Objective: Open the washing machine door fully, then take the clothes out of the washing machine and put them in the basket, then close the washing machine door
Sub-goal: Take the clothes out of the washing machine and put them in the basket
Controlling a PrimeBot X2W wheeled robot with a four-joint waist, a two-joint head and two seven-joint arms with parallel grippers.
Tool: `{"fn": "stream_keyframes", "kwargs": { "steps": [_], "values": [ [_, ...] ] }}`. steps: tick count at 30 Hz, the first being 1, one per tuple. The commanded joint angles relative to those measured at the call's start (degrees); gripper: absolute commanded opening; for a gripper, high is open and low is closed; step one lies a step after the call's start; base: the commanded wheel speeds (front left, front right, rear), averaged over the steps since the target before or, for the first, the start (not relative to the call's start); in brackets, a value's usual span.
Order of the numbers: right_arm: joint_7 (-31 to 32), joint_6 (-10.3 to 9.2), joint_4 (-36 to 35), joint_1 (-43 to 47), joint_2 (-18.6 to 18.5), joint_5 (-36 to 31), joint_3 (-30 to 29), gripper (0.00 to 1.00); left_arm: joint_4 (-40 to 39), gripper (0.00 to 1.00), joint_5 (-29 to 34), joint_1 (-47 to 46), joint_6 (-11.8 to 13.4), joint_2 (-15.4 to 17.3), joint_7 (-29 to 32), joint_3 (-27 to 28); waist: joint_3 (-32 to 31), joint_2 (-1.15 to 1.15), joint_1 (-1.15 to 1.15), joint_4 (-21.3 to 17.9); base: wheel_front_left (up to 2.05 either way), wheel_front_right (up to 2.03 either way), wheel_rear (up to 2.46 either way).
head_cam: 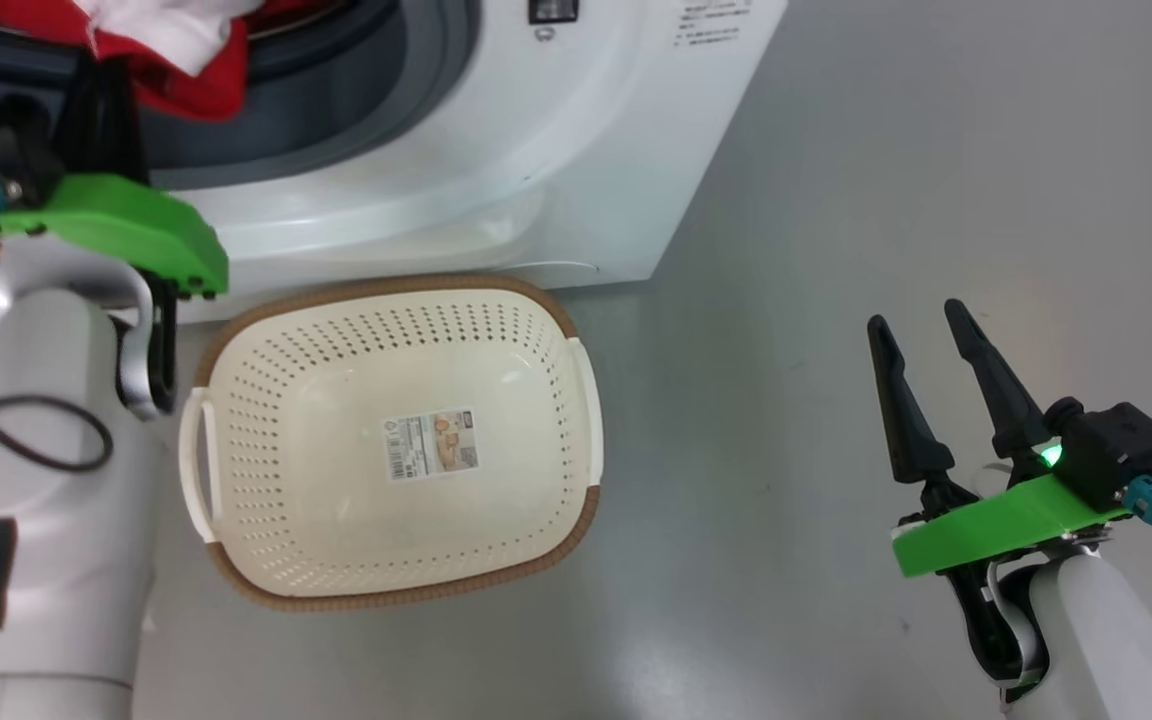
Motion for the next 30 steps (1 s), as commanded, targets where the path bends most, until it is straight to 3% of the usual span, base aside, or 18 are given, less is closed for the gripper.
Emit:
{"fn": "stream_keyframes", "kwargs": {
  "steps": [1,30],
  "values": [
    [-0.37,0.28,-1.38,1.47,-0.54,-0.67,0.61,1.00,-4.54,0.00,0.39,2.38,-0.36,1.62,-0.52,2.04,-1.46,0.00,0.00,1.47,0.00,0.00,0.00],
    [-0.37,0.28,-1.64,4.74,-1.31,-0.83,-1.30,1.00,-42.40,0.00,4.36,25.85,-4.38,-4.90,-0.53,11.27,-6.54,0.00,0.00,3.62,0.00,0.00,0.00]
  ]
}}
